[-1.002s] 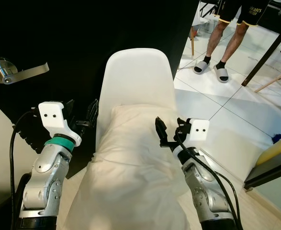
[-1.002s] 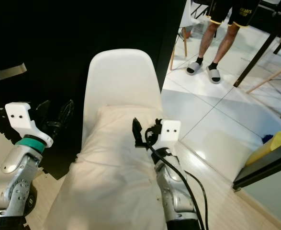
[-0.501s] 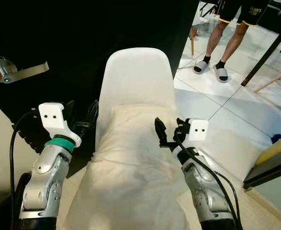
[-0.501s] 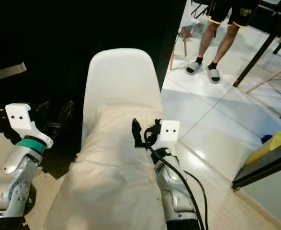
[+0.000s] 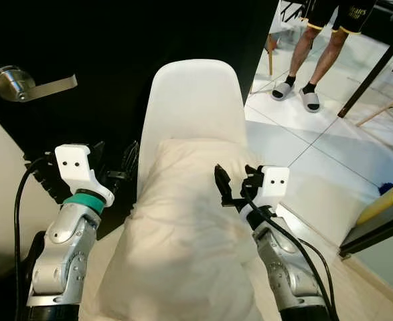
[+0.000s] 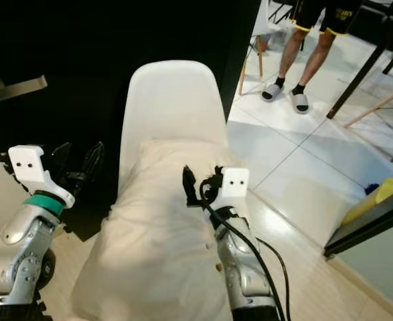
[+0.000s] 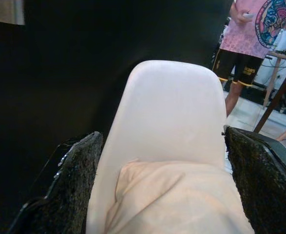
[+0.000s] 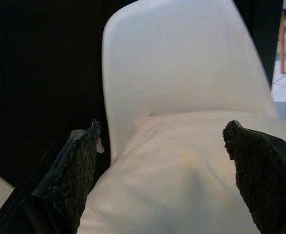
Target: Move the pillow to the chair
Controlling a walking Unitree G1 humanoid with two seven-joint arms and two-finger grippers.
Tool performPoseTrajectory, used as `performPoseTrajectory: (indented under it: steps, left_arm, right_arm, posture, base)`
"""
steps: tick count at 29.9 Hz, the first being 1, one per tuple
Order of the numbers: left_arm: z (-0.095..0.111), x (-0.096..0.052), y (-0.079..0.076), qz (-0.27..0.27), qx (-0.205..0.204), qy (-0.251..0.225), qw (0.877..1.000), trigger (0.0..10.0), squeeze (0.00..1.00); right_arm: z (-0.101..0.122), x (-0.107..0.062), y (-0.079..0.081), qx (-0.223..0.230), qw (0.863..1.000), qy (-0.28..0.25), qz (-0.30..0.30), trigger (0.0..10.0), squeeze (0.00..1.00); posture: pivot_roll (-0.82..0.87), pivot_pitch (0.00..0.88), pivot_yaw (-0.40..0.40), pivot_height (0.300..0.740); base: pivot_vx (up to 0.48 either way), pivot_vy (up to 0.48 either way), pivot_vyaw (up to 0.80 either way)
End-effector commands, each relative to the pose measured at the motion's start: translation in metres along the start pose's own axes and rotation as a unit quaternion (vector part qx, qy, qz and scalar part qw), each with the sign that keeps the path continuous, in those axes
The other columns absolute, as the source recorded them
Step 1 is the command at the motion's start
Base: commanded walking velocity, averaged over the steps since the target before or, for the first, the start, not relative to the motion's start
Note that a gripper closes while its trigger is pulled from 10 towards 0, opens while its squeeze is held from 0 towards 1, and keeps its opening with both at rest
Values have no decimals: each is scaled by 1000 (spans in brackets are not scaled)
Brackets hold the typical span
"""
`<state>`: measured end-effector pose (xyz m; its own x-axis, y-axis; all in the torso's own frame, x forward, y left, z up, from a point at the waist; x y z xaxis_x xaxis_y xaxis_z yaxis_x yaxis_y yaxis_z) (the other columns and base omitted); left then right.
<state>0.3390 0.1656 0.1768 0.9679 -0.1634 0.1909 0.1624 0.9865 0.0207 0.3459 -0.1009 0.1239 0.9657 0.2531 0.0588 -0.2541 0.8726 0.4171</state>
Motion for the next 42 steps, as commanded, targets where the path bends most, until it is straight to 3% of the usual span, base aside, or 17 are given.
performPoseTrajectory:
  steps: [1, 42]
  left_arm:
    - [-1, -2, -2, -2, 1, 0, 1000, 10000, 0]
    - [-3, -5, 0, -3, 6, 5, 1000, 10000, 0]
  right_arm:
    - [-4, -2, -2, 0, 1000, 10, -3, 10000, 0]
    - [-7, -2, -1, 0, 1000, 13, -2, 10000, 0]
  posture:
    - [2, 77, 46, 740]
    - [7, 86, 45, 740]
  base:
    - [-255, 0, 0]
    - [-241, 0, 0]
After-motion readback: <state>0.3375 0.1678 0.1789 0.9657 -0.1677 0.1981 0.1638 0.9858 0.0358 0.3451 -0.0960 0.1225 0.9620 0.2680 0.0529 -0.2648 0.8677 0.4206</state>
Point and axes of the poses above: a point about 5 cm out from each wrist's last joint towards the gripper, its own x axis pointing out of the wrist towards the gripper, its own z axis along the axis of the wrist's last joint, y = z × x, the point moved 5 cm from there along x, pointing out of the wrist towards the gripper, and after that the axes turned 11 degrees about x, right-handed, at the moved point
